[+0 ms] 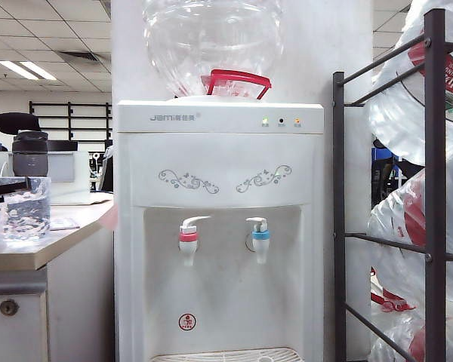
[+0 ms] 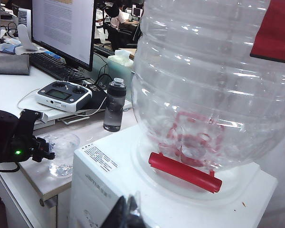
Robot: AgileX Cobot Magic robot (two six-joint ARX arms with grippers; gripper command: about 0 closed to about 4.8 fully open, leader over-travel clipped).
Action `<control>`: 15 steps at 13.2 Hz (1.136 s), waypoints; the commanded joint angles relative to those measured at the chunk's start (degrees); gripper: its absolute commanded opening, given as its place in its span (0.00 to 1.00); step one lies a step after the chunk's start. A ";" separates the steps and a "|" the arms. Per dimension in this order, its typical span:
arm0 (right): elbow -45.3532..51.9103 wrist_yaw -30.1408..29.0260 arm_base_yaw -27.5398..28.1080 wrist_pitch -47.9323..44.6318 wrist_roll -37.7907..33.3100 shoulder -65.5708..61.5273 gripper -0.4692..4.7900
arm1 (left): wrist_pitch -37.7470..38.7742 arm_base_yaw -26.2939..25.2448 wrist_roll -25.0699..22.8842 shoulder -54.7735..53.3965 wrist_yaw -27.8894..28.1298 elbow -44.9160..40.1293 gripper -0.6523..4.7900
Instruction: Pick up the plastic mug from the left desk, go to the cold water outlet of the water dispenser, press the vertical switch to get some water, then put the mug back on the desk.
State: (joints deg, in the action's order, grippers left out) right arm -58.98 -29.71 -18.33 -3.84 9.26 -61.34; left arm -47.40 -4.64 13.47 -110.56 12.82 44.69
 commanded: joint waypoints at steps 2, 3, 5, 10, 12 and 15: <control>-0.31 -0.24 0.00 -0.22 -0.31 0.26 0.08 | -2.60 -0.09 0.44 0.24 0.66 0.90 0.11; -0.31 -0.24 -0.02 -0.22 -0.31 0.26 0.08 | -2.43 -0.11 0.44 0.24 0.66 0.90 0.12; -0.31 -0.22 0.00 -0.24 -0.31 0.28 0.08 | 1.27 -0.37 0.48 0.66 -0.28 0.83 0.62; -0.31 -0.24 0.00 -0.31 -0.31 0.46 0.08 | 17.73 -0.31 0.00 10.25 -1.73 0.55 0.63; -0.31 -0.22 0.00 -0.33 -0.31 0.94 0.08 | 22.18 -0.28 -0.28 11.06 -2.73 0.24 0.63; -0.31 9.66 0.00 4.57 -5.88 4.42 0.08 | 25.18 -0.31 -0.87 33.33 -9.75 -12.63 0.11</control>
State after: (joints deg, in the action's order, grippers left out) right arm -58.98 -23.94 -18.33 -0.45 5.96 -58.28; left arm -21.54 -4.95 12.58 -80.16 6.26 32.95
